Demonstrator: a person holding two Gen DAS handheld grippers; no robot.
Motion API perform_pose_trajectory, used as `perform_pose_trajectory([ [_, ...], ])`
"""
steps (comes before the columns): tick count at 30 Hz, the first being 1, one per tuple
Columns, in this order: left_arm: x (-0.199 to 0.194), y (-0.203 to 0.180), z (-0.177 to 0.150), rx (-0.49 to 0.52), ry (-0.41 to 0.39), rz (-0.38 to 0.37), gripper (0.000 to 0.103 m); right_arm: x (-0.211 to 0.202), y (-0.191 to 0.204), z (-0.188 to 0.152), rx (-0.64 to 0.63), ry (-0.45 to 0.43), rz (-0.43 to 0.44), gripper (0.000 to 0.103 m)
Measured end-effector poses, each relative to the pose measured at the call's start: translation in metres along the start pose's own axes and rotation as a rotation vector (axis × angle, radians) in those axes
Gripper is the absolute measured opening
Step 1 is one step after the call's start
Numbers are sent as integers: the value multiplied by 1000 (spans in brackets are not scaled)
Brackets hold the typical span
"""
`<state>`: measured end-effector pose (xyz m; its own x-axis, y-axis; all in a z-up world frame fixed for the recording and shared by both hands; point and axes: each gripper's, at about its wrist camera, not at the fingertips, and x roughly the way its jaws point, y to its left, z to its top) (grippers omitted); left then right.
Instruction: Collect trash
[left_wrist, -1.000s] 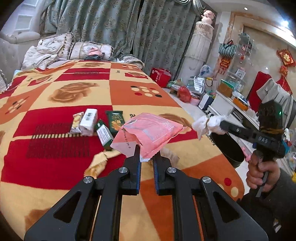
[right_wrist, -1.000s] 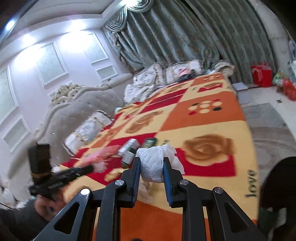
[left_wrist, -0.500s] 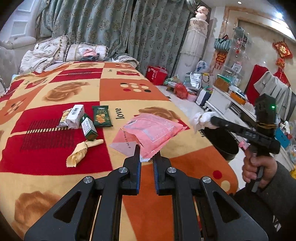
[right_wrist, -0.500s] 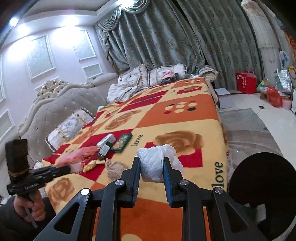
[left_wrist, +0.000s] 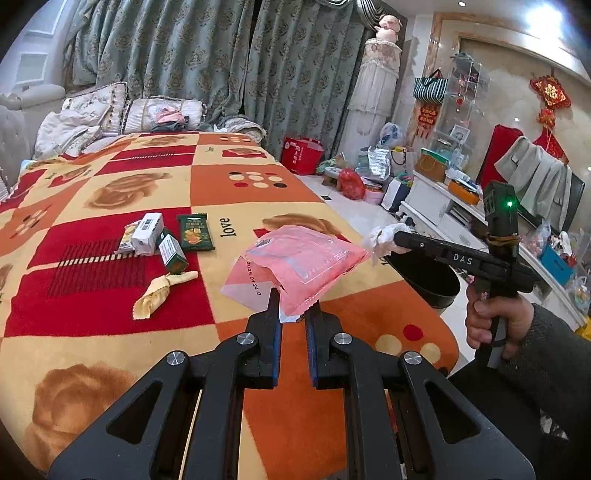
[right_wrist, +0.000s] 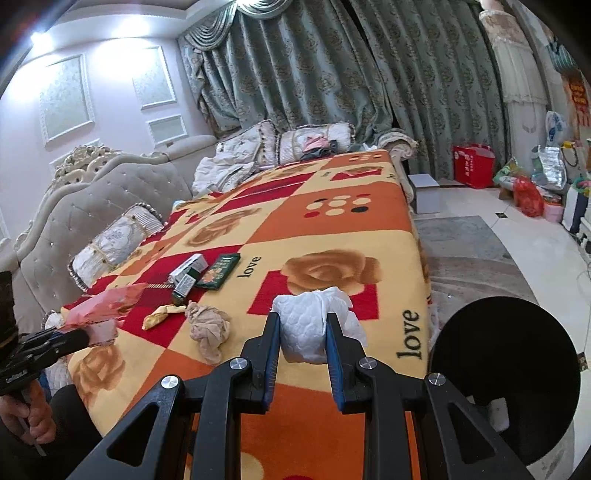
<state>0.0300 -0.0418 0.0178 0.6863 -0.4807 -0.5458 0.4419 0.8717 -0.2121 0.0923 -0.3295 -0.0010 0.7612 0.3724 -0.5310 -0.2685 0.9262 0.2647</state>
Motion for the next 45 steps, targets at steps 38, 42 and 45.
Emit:
perform_pose_trajectory([
  [38,35,-27,1,63,57,-29,9,-49,-33,0,73,-140,-159,22],
  [42,38,-29,0,66,60,-32,9,-52,-38,0,78,-148,-181,22],
  [45,38,-30,-1,67,62,-32,9,-53,-39,0,74,-146,-184,22],
])
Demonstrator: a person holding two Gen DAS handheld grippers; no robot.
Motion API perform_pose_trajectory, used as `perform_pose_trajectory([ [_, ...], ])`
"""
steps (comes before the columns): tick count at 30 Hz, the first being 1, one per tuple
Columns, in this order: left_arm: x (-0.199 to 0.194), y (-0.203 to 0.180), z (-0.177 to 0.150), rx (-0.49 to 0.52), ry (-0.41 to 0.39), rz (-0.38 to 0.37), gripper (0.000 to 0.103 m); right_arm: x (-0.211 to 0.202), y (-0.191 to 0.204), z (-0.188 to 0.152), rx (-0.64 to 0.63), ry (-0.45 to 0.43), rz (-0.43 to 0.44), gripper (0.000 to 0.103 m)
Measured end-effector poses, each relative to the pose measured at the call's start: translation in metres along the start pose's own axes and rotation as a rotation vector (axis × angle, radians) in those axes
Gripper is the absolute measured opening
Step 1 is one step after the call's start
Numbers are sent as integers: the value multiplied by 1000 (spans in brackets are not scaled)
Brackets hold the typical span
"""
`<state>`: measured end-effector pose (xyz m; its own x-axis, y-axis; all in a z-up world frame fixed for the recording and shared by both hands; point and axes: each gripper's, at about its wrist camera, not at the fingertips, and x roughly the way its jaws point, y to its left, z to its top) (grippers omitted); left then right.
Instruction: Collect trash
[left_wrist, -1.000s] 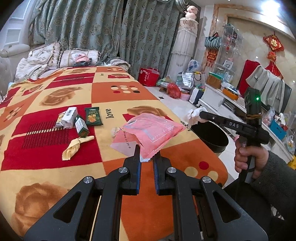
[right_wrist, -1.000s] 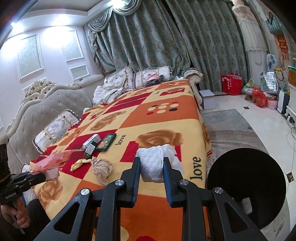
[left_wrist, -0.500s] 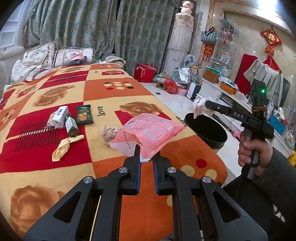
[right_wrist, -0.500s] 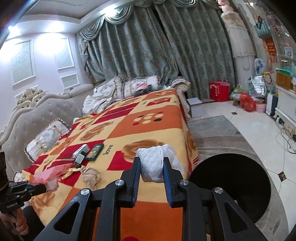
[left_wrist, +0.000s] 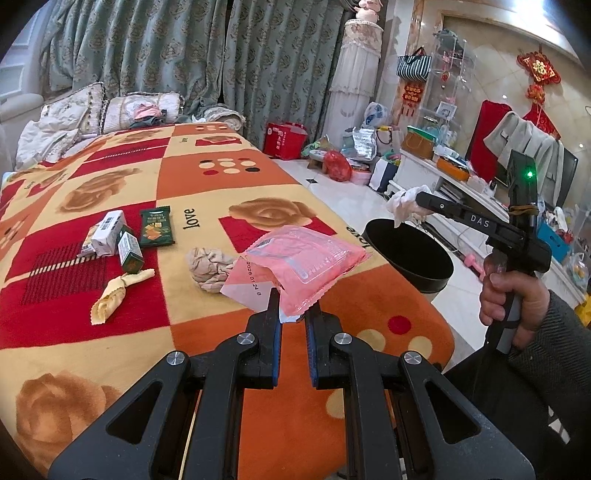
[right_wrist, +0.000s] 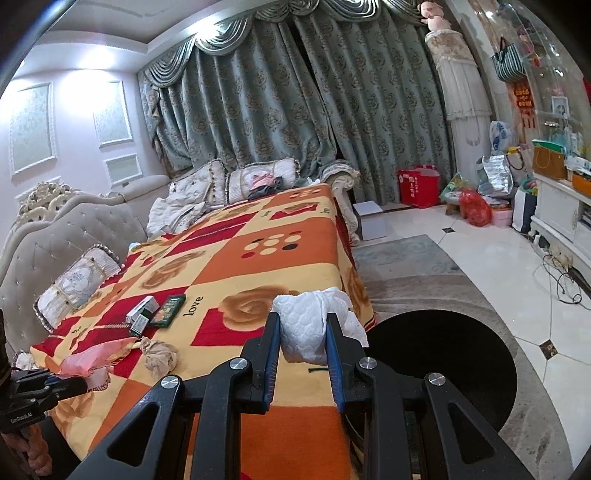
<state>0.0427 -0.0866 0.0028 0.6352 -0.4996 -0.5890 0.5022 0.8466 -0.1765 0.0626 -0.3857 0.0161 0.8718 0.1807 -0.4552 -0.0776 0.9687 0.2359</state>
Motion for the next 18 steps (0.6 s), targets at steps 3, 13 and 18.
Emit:
perform_pose_trajectory([
  [3,2,-2,0,4,3,-2,9,0,0,0,-4,0,-1,22],
  [13,4,-2,0,7,4,-3,9,-2,-4,0,6,-5,-11,22],
  [18,5,-3,0,6,4,-2,9,-3,-5,-1,3,-3,-10,22],
])
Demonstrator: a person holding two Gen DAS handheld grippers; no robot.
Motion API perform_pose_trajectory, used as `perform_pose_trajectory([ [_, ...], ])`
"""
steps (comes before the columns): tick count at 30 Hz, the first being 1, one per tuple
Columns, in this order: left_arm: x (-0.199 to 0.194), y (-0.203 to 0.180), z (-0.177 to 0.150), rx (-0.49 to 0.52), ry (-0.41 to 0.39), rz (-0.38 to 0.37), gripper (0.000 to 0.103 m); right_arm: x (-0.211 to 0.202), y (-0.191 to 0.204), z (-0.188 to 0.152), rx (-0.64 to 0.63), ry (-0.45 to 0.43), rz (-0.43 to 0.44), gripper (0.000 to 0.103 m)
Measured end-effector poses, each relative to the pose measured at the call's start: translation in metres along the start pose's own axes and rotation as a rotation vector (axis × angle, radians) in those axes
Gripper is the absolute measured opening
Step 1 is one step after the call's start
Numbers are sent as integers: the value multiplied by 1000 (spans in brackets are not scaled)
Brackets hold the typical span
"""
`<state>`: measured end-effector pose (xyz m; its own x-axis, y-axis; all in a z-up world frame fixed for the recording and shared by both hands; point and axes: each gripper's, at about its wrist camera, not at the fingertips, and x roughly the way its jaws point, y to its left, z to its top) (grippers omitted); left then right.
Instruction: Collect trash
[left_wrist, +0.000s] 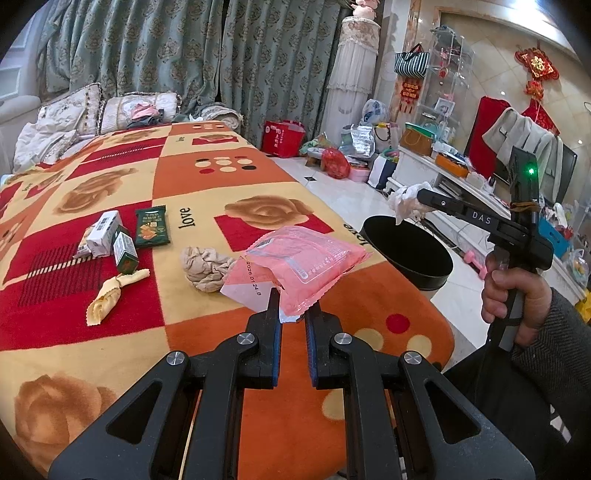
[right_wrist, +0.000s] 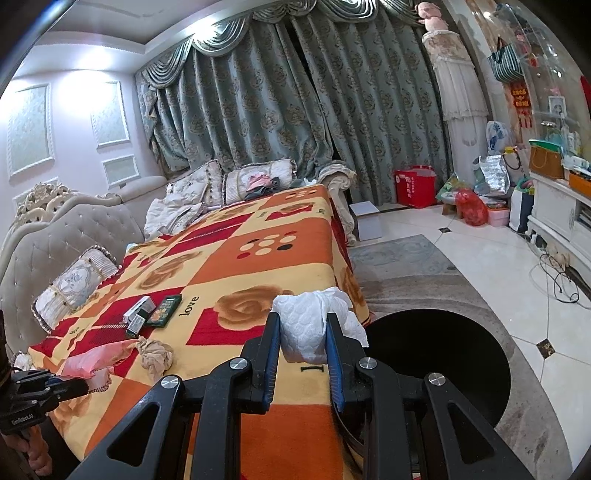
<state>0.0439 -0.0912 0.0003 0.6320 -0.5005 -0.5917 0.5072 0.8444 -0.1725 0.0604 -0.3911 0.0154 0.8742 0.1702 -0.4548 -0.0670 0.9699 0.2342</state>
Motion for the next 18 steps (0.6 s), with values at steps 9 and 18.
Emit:
perform_pose_trajectory([
  [9,1,0,0,4,-1,0,9,0,0,0,0,0,-1,22],
  [18,1,0,1,9,3,-1,9,1,-2,1,7,-3,-6,22],
])
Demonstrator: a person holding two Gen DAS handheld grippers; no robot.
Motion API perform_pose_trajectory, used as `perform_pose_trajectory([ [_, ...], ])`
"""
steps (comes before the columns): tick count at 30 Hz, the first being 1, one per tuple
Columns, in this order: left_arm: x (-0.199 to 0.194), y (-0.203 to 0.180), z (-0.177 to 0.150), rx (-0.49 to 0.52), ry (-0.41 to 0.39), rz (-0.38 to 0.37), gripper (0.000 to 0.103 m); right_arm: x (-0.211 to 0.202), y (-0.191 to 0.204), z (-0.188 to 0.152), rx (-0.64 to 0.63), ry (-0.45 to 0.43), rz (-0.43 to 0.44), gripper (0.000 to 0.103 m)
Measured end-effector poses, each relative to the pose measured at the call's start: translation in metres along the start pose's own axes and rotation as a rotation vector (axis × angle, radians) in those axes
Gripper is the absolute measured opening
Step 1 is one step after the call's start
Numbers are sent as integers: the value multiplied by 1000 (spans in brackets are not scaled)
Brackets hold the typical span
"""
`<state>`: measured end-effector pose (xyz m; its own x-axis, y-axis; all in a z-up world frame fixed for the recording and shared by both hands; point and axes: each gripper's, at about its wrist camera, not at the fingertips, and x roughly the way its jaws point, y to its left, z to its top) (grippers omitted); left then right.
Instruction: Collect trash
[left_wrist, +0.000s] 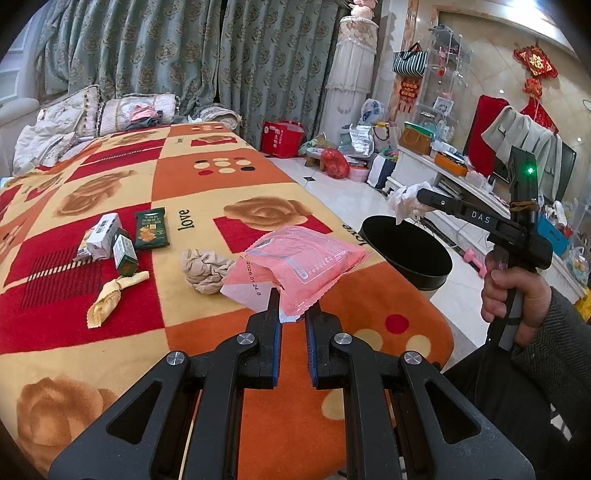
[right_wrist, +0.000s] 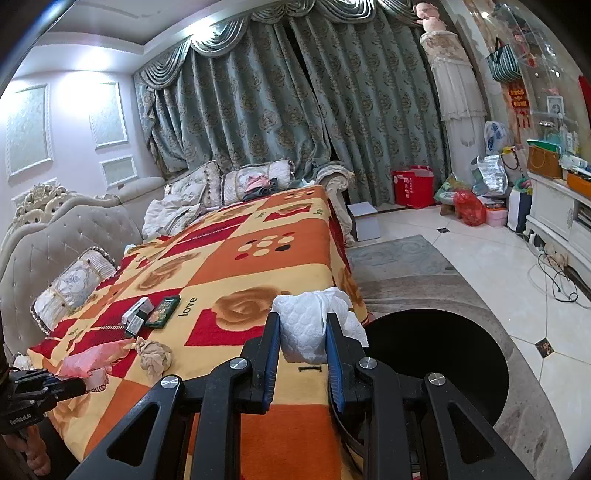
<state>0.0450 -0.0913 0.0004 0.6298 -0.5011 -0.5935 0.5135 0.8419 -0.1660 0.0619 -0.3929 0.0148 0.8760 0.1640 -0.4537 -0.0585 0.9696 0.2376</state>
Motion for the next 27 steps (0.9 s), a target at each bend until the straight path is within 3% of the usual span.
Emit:
perform_pose_trajectory([
  [27,3,-2,2,14,6,-10,9,-1,-2,0,2,-6,-10,22],
])
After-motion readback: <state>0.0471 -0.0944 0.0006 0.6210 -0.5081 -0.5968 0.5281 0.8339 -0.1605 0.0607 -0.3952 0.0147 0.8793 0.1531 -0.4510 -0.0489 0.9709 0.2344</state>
